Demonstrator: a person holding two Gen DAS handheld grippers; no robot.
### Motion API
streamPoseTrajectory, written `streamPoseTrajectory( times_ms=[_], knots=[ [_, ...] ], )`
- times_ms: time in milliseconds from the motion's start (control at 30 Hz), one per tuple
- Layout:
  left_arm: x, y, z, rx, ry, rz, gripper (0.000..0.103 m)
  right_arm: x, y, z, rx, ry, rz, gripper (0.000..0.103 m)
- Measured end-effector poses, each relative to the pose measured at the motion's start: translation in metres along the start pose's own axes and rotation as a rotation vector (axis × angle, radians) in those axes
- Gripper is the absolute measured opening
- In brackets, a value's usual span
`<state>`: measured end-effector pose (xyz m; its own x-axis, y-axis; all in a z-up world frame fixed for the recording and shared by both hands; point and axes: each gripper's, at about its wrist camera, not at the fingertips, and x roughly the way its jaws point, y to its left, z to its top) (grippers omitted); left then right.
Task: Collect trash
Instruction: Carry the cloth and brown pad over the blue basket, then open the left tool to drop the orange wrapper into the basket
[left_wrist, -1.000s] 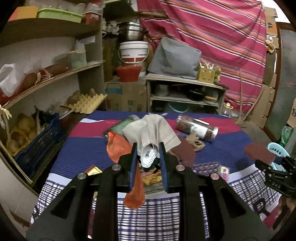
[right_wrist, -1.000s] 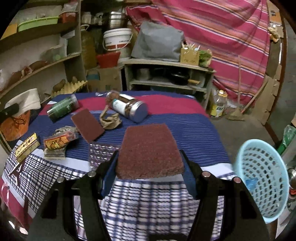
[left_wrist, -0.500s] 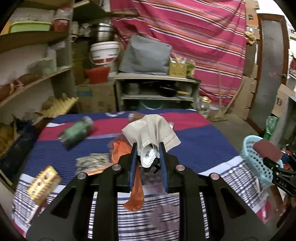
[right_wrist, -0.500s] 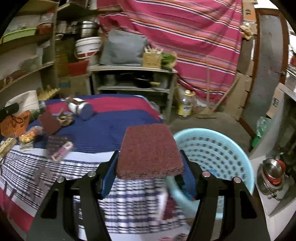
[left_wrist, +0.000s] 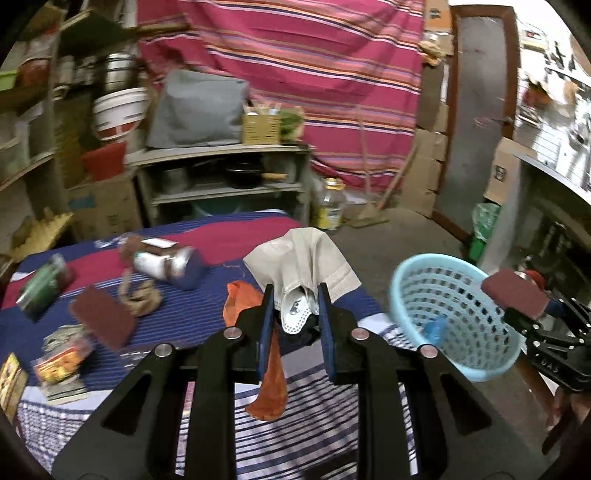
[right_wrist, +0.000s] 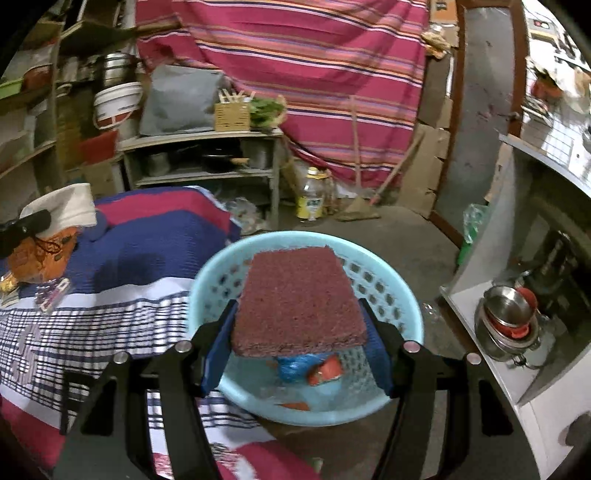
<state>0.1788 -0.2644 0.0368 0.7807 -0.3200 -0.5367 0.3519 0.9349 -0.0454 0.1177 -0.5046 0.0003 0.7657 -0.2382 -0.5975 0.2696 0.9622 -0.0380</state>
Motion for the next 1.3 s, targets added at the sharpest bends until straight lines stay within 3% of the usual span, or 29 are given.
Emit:
streamPoseTrajectory(
  times_ms=[433,700,767,900,1000,1133,1300],
  knots=[
    [0.054,-0.084,0.0,0.098,0.05,-0.155,0.022,0.023,-0.039,0.0,0.091,0.019,-0.03,0.063],
    [0.073,-0.12,-0.003,0.16,0.073,-0.194,0.027,0.029,-0.05,-0.003,0.118,0.025,-0.04,0.063],
    [0.074,-0.124,-0.001,0.171,0.073,-0.199,0.031,0.03,-0.053,-0.002,0.122,0.027,-0.041,0.063],
    [0.069,-0.122,0.006,0.163,0.046,-0.189,0.056,0.033,-0.054,-0.003,0.119,0.035,-0.043,0.063],
    [0.065,-0.116,0.009,0.156,0.029,-0.179,0.062,0.036,-0.052,-0.004,0.113,0.042,-0.042,0.063],
    [0.058,-0.102,0.011,0.138,0.007,-0.137,0.082,0.039,-0.045,-0.005,0.106,0.05,-0.036,0.063],
    [0.048,-0.078,0.012,0.121,-0.024,-0.07,0.091,0.044,-0.032,-0.004,0.094,0.057,-0.027,0.063]
  ],
)
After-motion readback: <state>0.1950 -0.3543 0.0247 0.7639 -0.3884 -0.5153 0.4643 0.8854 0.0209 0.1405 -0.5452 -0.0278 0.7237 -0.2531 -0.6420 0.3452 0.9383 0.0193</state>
